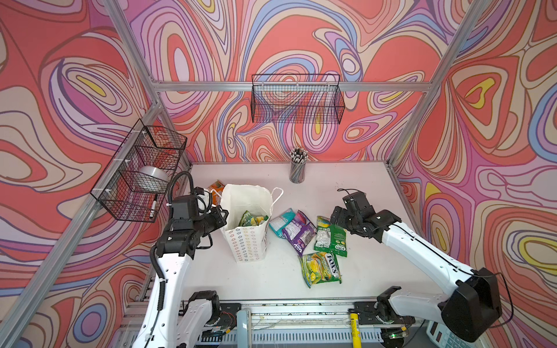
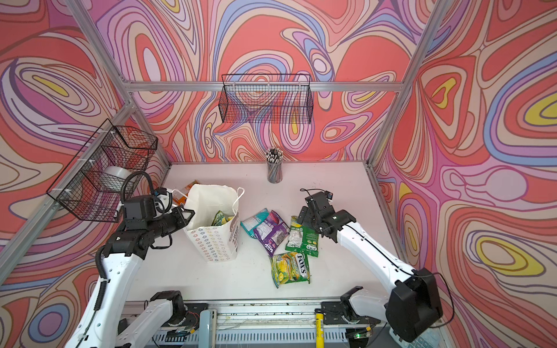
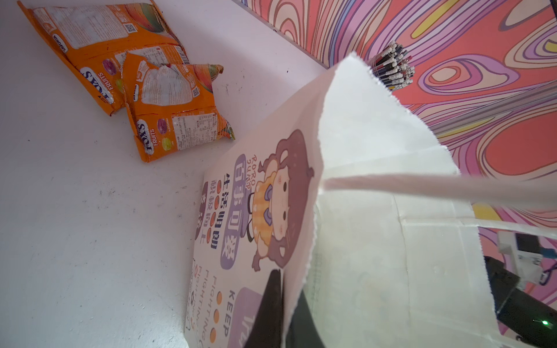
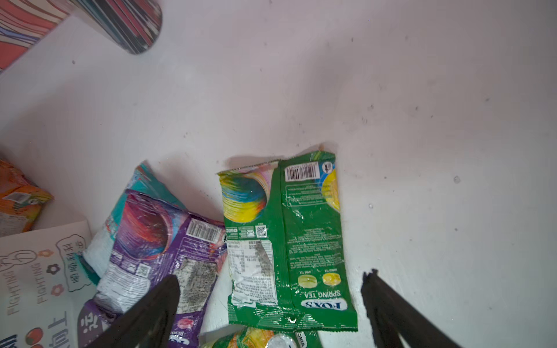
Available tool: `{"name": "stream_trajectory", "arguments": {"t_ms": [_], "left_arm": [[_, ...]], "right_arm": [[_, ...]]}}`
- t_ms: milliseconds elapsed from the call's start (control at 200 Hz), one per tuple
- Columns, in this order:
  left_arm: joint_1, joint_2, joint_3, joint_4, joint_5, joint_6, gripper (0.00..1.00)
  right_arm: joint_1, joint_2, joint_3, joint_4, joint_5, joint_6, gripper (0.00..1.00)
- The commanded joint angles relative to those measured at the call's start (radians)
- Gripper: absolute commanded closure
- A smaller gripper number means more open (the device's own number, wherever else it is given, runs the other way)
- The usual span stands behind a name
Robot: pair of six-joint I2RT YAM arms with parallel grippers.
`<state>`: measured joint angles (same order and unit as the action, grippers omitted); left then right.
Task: Place the snacks into the paper bag
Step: 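Move the right gripper back to the green bag beside the purple bag, then lower the right gripper and grasp the green bag's edge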
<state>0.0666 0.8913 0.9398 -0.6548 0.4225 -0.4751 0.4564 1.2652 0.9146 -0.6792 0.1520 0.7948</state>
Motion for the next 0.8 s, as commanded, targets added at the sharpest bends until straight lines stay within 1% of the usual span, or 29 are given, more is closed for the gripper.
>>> {"name": "stream_trajectory", "arguments": {"t_ms": [0,85,130,175,260,401,616,661,791], "left_arm": [[0.007,-0.008,0.002,-0.008,0.011,0.001,1.00],[0.006,-0.008,0.002,-0.007,0.017,0.000,1.00],[0.006,-0.008,0.002,-0.005,0.017,0.001,1.00],[0.007,-0.008,0.002,-0.005,0.017,0.000,1.00],[0.007,-0.008,0.002,-0.005,0.021,0.000,1.00],[0.007,-0.008,0.002,-0.005,0.020,0.000,1.00],[0.007,-0.008,0.002,-0.004,0.025,0.000,1.00],[0.007,-0.008,0.002,-0.004,0.025,0.000,1.00],[0.007,-0.007,0.002,-0.004,0.029,0.000,1.00]], "right_arm": [[-0.006,0.023,-0.056,0.076,-0.043,0.066,0.02],[-0.006,0.056,-0.087,0.134,-0.087,0.061,0.02],[-0.004,0.099,-0.092,0.173,-0.148,0.037,0.02],[-0.004,0.142,-0.080,0.169,-0.164,0.028,0.01],[0.002,0.208,-0.063,0.145,-0.128,0.027,0.02],[0.020,0.250,-0.058,0.123,-0.063,0.048,0.02],[0.097,0.342,0.008,0.019,0.075,0.074,0.02],[0.106,0.351,0.009,0.020,0.082,0.081,0.02],[0.110,0.356,-0.016,0.057,0.059,0.092,0.03]]}}
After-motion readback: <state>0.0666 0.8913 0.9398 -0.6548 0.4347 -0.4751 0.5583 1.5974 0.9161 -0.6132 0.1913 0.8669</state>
